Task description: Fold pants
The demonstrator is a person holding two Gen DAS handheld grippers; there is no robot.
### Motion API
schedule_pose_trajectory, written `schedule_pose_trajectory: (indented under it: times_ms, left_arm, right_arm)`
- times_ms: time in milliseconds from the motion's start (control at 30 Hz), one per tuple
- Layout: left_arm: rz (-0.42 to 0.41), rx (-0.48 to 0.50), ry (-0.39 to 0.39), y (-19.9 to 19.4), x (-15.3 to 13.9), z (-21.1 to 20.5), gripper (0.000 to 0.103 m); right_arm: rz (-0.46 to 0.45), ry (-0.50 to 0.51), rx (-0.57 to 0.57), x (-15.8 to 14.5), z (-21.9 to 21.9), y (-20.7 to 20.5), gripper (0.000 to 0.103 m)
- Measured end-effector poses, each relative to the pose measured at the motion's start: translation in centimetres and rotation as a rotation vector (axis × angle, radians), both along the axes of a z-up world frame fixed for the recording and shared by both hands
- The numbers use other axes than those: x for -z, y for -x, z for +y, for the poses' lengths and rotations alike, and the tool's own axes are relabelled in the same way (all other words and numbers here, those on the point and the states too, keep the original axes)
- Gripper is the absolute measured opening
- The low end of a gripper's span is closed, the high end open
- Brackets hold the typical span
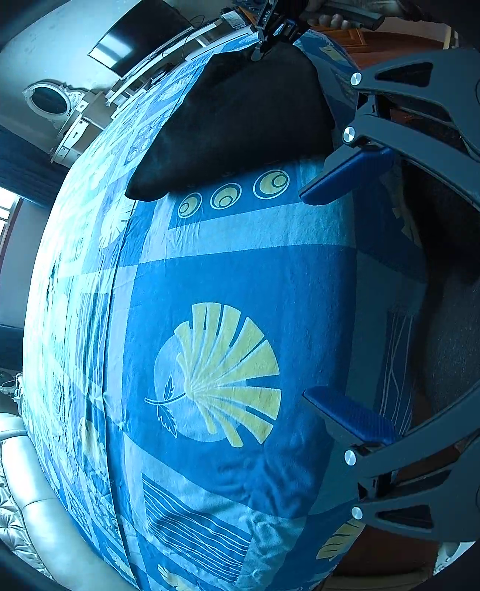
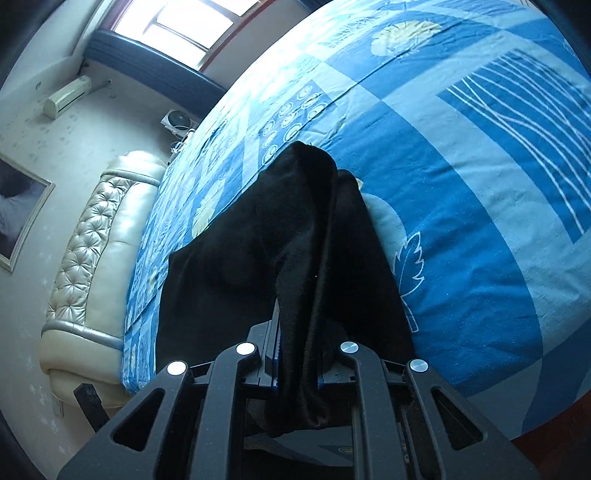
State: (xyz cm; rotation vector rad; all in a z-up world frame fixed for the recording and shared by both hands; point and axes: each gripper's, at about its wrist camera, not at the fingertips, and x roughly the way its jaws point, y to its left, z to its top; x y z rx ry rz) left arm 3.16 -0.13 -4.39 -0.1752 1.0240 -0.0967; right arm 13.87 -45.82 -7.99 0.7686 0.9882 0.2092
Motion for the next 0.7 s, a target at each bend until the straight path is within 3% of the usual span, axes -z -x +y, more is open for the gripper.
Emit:
schedule_pose_trajectory:
  times_ms: [700]
  left_arm:
    - [-0.012, 0.016, -0.017, 0.2, -0.3, -0.4, 0.099]
  right_arm:
    - [-0.012, -0.084, 0.037, 1.5, -3.4, 1.6, 0.019]
